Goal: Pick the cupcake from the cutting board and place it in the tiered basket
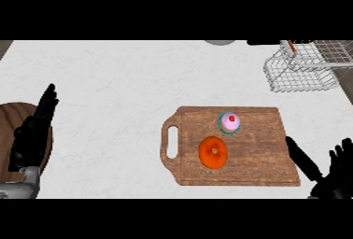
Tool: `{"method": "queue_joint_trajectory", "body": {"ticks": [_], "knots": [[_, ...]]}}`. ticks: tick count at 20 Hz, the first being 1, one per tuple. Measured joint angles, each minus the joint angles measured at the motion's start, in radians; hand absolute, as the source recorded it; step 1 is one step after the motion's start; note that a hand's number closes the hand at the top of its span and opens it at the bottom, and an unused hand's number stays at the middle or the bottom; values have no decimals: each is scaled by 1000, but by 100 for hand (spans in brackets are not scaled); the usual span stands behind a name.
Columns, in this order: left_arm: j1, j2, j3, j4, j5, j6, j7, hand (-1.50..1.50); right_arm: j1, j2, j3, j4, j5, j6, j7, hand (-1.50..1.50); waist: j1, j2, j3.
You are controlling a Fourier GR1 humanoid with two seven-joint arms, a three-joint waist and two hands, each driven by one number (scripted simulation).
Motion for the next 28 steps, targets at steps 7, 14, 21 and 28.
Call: {"method": "queue_joint_trajectory", "body": {"ticks": [7,14,21,28], "knots": [[-27,3,-23,5,-4,-31,-7,0,78,-110,182,-34,172,62,288,-150,55,6,-12],[-54,2,-33,26,-2,-55,-20,0,11,-226,235,-111,297,178,684,-150,81,9,-7],[-78,-21,-42,59,-11,-49,-20,0,-156,-281,256,-181,386,355,1043,-150,82,3,0],[-92,-21,-28,88,-12,-51,-25,0,-267,-250,249,-137,423,462,1151,-150,71,-1,3]]}}
